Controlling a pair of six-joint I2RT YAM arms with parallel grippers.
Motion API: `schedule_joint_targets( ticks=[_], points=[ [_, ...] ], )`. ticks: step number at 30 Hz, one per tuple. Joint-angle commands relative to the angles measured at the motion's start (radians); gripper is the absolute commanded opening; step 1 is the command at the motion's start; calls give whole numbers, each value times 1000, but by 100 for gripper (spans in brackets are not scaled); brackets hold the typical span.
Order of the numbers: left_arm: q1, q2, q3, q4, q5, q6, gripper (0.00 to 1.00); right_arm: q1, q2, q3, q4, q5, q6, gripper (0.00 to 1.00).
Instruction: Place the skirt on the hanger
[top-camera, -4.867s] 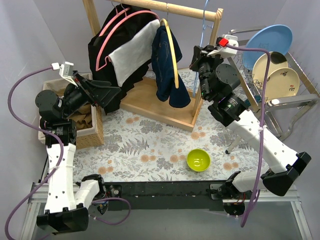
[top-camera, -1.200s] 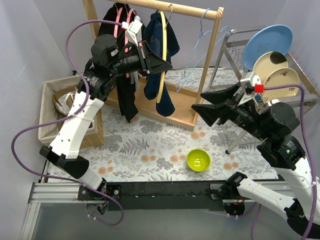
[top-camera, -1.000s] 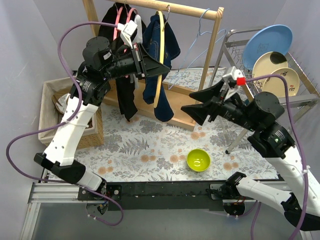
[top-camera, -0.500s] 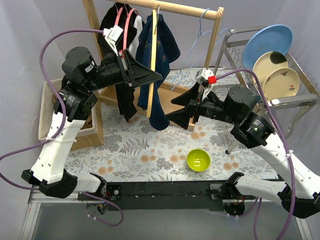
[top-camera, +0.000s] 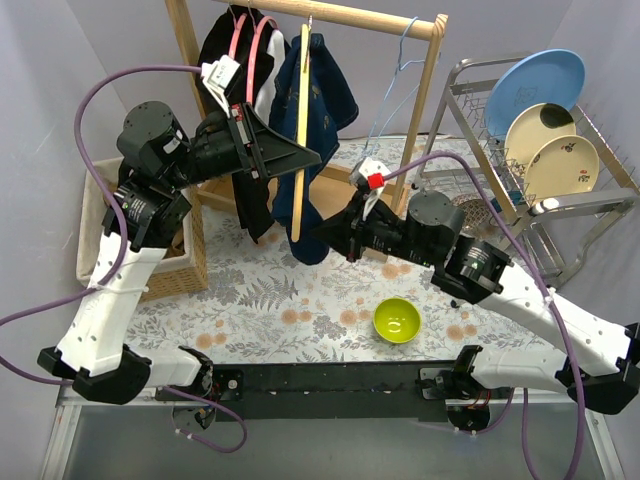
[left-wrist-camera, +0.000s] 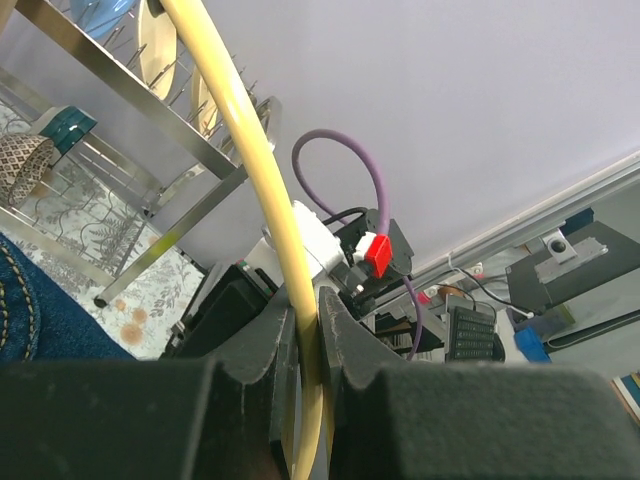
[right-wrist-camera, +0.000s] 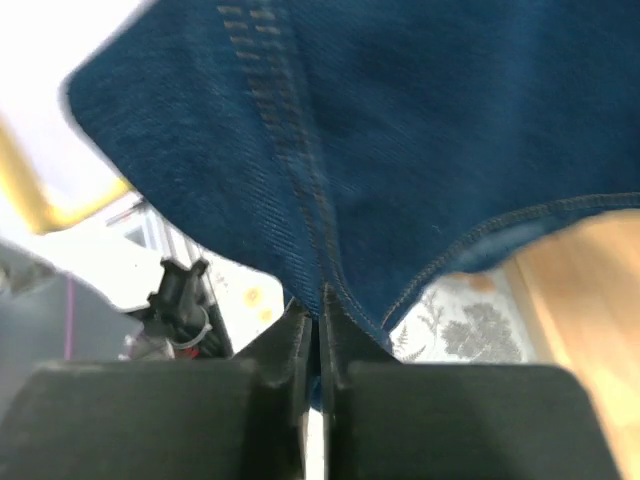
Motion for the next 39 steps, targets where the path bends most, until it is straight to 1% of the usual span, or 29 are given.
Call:
schedule_joint_targets(
  ticks=[1,4,6,9,10,12,13,14,16,19,21,26,33,37,39],
  points=[
    [2,-75,51,120,16,43,0,8,-99,-66,77,220,2,1],
    [2,-93,49,108,7,53,0,8,-147,-84,80,258,4,1],
    [2,-98,74,60,-17,75,0,8,-164,-80,62,252,4,1],
    [2,-101,111,-47,-63,136,0,8,-196,-67,58,203,-4,1],
    [2,-104,126,-72,-72,151,0,8,-222,-67,67,162,-14,1],
    [2,-118,132,-136,-88,181,0,8,-265,-81,122,134,-31,1],
    [2,-127,129,-153,-95,188,0,8,-276,-80,141,81,-33,1],
    [2,-136,123,-176,-103,196,0,8,-283,-72,152,67,-36,1],
    [2,-167,103,-185,-117,201,0,8,-287,-15,155,7,-50,1],
    [2,-194,77,-210,-146,218,0,8,-276,84,213,-57,-56,1],
    [2,-204,65,-239,-158,228,0,8,-265,162,235,-67,-44,1],
    [2,-246,11,-247,-183,234,0,8,-241,296,282,-65,-36,1],
    [2,-269,59,-313,-206,244,0,8,-289,301,521,-101,-27,1],
    [2,-282,82,-336,-221,251,0,9,-322,287,584,-111,-21,1],
    [2,-280,92,-354,-224,253,0,8,-349,252,633,-114,-5,1]
  ],
)
